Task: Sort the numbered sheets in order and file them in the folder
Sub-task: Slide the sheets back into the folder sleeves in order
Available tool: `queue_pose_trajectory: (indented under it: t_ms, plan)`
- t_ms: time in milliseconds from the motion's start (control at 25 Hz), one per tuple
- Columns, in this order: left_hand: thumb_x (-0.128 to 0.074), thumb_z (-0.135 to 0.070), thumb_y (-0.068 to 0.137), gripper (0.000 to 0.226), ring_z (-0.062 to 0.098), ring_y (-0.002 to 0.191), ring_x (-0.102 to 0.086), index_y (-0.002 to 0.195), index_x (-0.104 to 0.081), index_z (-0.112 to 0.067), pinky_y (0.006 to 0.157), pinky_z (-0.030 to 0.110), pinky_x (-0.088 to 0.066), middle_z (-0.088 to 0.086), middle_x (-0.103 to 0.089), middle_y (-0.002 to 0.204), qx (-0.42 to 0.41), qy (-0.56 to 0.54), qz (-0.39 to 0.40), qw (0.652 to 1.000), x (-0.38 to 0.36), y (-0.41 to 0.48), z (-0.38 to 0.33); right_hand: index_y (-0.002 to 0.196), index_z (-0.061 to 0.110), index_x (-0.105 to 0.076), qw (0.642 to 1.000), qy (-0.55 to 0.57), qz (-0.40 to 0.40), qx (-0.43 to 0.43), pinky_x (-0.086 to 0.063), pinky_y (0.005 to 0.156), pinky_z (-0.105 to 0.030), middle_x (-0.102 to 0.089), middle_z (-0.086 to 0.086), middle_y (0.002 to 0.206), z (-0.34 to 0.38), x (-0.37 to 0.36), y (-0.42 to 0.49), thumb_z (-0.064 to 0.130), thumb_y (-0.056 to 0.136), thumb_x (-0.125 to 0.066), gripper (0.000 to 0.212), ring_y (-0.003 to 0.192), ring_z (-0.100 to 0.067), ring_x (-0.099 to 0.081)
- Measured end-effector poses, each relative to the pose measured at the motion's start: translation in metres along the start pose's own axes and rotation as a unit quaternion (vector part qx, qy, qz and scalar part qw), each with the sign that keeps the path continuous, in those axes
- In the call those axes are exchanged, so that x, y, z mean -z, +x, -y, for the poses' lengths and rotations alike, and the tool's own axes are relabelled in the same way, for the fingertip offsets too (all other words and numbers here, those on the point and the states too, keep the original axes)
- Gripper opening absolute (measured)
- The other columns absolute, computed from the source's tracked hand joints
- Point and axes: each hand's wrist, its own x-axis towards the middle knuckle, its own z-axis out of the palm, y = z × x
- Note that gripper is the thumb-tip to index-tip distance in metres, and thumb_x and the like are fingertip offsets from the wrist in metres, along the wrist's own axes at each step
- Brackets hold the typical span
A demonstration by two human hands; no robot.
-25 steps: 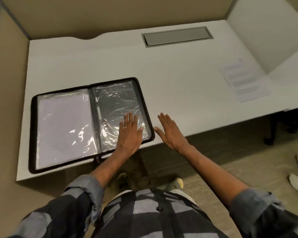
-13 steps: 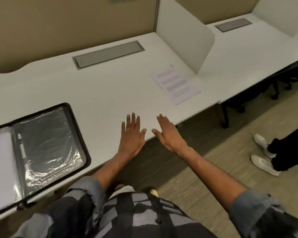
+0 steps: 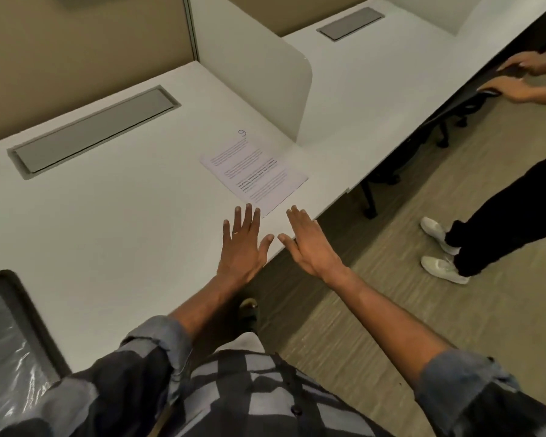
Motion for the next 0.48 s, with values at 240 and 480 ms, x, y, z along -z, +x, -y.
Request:
queue_pose_trajectory:
  t_ms: [240, 480]
  plan:
    - [-0.011, -0.061, 0.103, 0.078, 0.028, 0.155, 0.018, 0.163, 0.005, -0.015, 0.125, 0.051, 0.009, 0.009, 0.017, 0.169, -0.011, 0.008, 0.013, 1.0, -0.007, 0.08, -0.007, 0.163, 0.017, -0.003, 0.999, -0.017, 0.029, -0.036, -0.005, 0.128, -0.048, 0.003, -0.004, 0.171, -0.038, 0.019, 0.063, 0.057, 0.106, -0.024, 0.073, 0.157, -0.021, 0.005]
    - [-0.009, -0.065, 0.098, 0.082, 0.029, 0.156, 0.012, 0.163, 0.001, -0.016, 0.124, 0.053, 0.008, 0.009, 0.011, 0.17, 0.038, 0.007, 0.03, 0.999, -0.016, 0.128, 0.0, 0.163, 0.017, 0.002, 0.997, -0.041, 0.07, 0.011, 0.001, 0.127, -0.044, 0.009, -0.002, 0.17, -0.065, 0.025, 0.132, 0.058, 0.104, -0.023, 0.076, 0.157, -0.021, 0.009]
